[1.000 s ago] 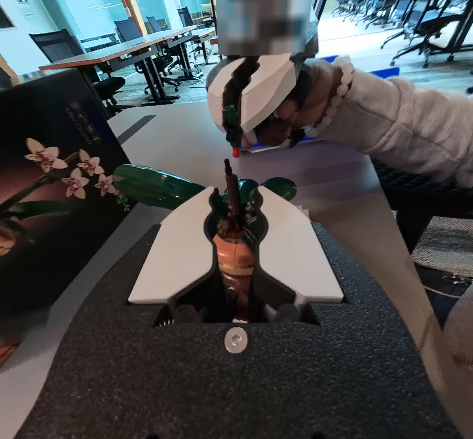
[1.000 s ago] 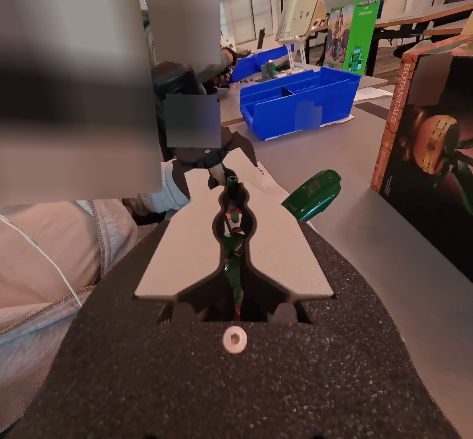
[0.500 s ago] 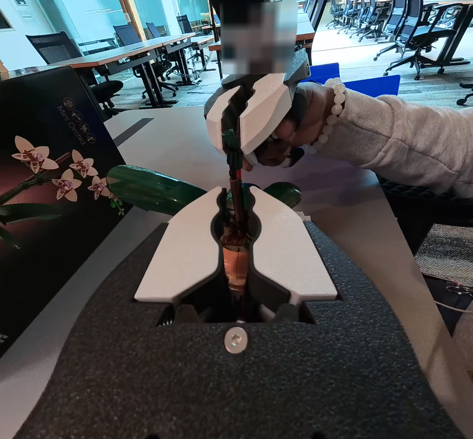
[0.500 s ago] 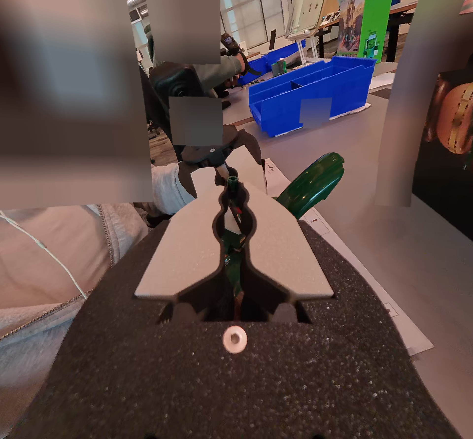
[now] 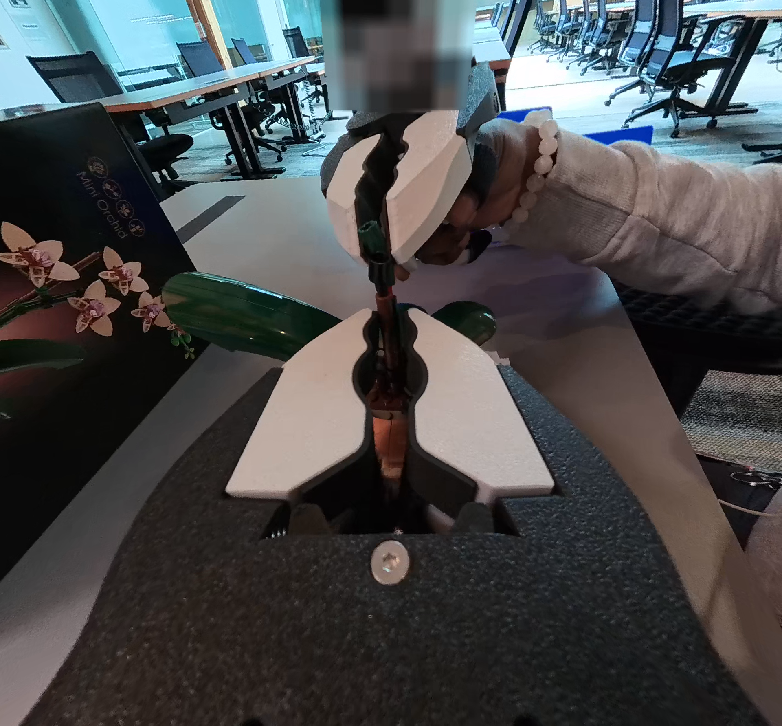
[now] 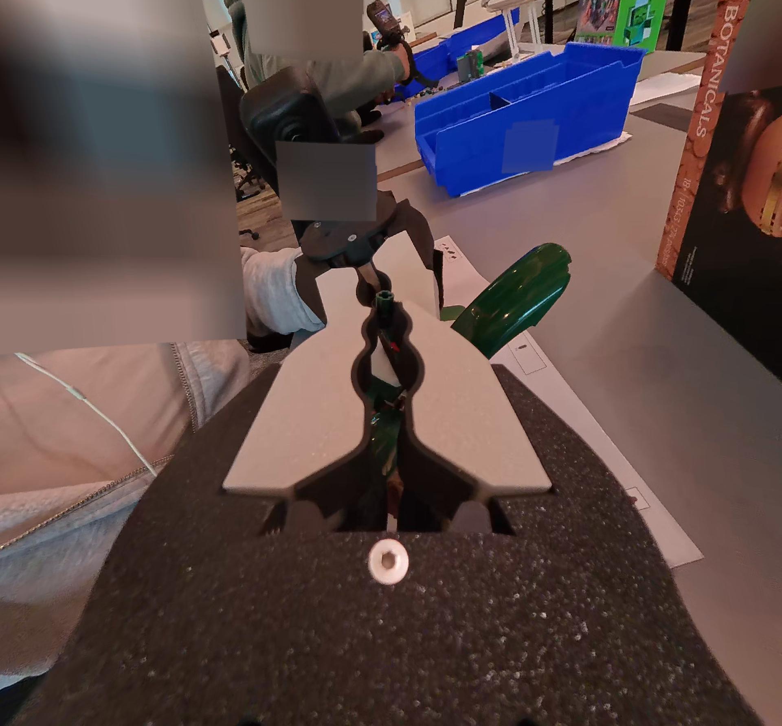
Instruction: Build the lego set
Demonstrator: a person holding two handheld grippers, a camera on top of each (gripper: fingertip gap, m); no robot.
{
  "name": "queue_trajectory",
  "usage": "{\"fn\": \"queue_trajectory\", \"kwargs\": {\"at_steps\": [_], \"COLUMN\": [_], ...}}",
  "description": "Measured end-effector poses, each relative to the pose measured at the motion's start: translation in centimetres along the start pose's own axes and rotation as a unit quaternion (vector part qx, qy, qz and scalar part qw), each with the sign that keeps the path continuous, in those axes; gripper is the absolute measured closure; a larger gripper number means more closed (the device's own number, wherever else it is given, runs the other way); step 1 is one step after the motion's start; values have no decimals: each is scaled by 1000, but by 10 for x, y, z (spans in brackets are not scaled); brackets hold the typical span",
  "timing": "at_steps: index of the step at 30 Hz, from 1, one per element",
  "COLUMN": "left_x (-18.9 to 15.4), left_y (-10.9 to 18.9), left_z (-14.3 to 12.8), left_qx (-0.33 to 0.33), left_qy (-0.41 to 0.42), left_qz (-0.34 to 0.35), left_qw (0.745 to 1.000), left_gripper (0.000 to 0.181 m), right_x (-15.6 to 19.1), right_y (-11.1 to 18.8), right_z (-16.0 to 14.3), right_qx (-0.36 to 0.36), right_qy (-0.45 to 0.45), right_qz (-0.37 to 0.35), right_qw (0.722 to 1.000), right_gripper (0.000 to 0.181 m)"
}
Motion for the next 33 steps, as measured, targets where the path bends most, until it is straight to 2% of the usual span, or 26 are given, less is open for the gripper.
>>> {"fn": "queue_trajectory", "kwargs": {"at_steps": [8, 21, 33], "left_x": [1, 2, 1], "left_y": [0, -1, 0], "left_z": [1, 0, -1], "left_qx": [-5, -11, -18], "left_qy": [20, 40, 47], "left_qz": [-8, -11, -19], "left_qw": [1000, 999, 999], "left_gripper": [175, 174, 175], "right_x": [-1, -7, -2], "right_y": [0, 1, -1], "right_z": [0, -2, -7], "right_qx": [6, -16, -27], "right_qy": [-33, -134, -32], "right_qz": [-1, 54, 36], "right_qw": [999, 989, 998], "right_gripper": [175, 175, 175]}}
Point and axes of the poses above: each gripper's, where its closed fingertips meet, y back along the fingers, z out of its top, x = y × z across the jaws, the point moved 5 cm from there along y, back along the fingers, and after that the axes turned 13 degrees about z, right-handed, at the moved point
